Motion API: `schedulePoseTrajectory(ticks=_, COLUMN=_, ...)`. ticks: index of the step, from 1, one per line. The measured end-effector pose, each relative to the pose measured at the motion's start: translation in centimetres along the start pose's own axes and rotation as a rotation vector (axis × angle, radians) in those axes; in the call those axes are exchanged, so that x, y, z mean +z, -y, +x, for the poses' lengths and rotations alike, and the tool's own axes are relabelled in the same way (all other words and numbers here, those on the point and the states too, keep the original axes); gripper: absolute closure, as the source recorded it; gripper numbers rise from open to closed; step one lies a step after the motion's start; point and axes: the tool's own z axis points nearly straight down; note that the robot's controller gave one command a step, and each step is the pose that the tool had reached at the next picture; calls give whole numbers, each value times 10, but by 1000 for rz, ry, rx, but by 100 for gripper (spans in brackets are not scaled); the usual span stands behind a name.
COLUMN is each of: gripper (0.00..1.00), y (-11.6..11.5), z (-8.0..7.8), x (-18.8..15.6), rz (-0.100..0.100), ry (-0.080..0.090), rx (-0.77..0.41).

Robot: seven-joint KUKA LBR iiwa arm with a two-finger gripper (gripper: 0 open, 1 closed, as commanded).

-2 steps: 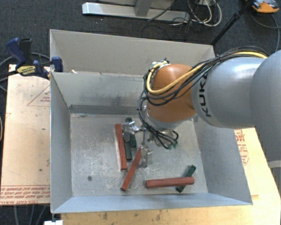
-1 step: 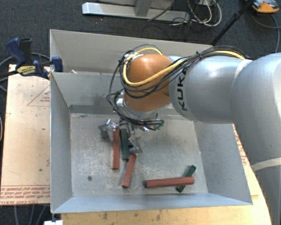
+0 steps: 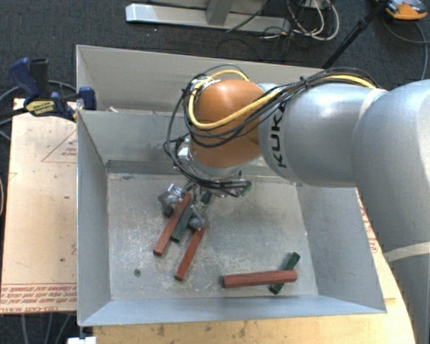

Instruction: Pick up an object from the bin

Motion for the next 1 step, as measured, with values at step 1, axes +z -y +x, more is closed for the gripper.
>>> schedulePoseTrajectory(ticks=1, gripper=100, y=18, z=1, x=-114, rz=5, ry=4, rx=49)
